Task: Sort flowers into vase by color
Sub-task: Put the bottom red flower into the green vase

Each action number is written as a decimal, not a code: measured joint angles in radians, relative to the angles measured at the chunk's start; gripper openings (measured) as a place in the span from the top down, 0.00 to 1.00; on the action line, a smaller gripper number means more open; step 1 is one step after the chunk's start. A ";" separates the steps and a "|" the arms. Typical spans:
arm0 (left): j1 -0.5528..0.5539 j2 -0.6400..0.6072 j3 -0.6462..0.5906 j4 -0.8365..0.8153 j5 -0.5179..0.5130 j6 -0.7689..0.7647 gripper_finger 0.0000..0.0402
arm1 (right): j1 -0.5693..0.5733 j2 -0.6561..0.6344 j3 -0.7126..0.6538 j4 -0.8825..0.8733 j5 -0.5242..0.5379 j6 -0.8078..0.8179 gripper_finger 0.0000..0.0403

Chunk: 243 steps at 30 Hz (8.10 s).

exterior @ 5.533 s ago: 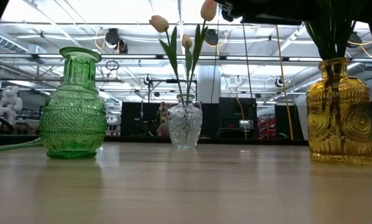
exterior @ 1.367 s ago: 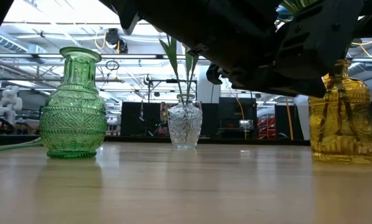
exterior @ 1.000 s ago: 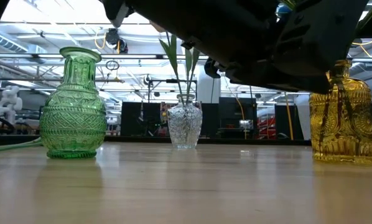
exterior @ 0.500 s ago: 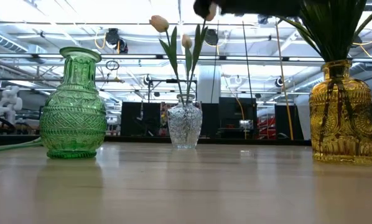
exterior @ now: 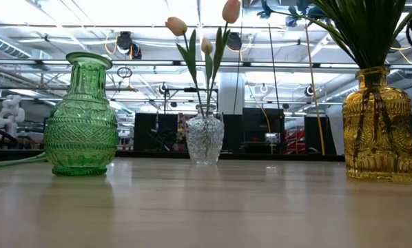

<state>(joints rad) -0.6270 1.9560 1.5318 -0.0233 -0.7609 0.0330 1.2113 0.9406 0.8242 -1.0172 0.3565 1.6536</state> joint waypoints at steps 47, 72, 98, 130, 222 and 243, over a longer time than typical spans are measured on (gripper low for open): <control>-0.147 -0.230 0.000 -0.499 -0.060 -0.473 0.55 | -0.092 0.767 0.069 0.115 -0.184 0.410 0.59; -0.147 -0.223 0.000 -0.501 -0.060 -0.436 0.55 | -0.111 0.776 0.169 -0.114 -0.167 0.520 1.00; -0.146 -0.224 0.000 -0.485 -0.059 -0.229 0.55 | -0.211 0.645 0.371 -0.554 0.028 0.453 1.00; -0.143 -0.225 0.000 -0.482 -0.059 -0.227 0.55 | -0.285 0.002 0.378 -0.554 0.468 -0.225 1.00; -0.054 -0.355 0.000 0.128 -0.083 0.184 0.70 | -0.645 0.739 0.508 1.842 0.188 -2.041 1.00; -0.086 -0.405 -0.002 0.031 -0.110 0.183 0.97 | -0.626 0.737 0.508 1.809 0.309 -2.053 0.91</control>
<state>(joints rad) -0.7127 1.5505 1.5303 0.0078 -0.8710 0.2157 0.5848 1.6775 1.3323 0.7916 0.6656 -0.3993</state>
